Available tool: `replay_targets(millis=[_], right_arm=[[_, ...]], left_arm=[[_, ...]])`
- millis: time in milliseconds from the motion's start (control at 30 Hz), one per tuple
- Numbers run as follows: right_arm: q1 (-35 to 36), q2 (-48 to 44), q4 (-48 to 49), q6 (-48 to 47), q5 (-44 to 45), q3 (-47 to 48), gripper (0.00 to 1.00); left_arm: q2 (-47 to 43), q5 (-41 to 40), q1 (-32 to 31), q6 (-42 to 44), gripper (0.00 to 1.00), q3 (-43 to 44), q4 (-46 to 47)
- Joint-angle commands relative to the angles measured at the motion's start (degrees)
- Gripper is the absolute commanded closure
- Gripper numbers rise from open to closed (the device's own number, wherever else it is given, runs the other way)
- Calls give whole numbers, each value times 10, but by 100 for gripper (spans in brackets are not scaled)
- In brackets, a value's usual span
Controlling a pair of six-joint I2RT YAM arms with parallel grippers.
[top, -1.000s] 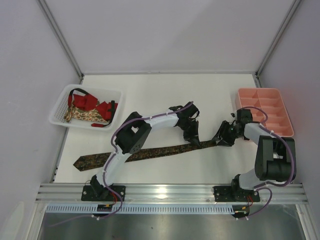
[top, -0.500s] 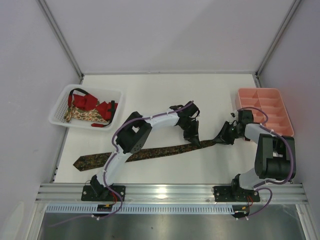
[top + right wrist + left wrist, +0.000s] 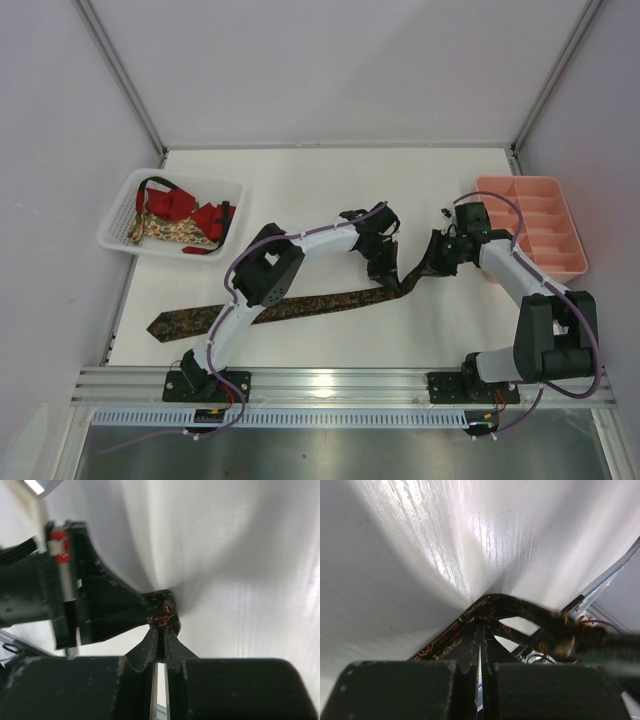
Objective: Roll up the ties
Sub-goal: Roll the tie
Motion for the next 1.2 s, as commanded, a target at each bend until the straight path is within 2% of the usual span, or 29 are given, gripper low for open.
replay_targets(millis=[0, 267, 767, 1000, 1167], right_arm=[[39, -31, -29, 14, 25, 27, 100], [99, -27, -27, 45, 49, 27, 100], [117, -59, -40, 48, 104, 21, 100], [125, -60, -30, 57, 108, 15, 100], [128, -53, -22, 60, 116, 19, 100]], left_arm=[[7, -19, 6, 10, 100, 15, -35], [-26, -43, 8, 21, 100, -11, -33], [-110, -37, 15, 50, 99, -71, -24], [-174, -63, 28, 58, 99, -153, -28], [-213, -52, 32, 66, 99, -205, -11]])
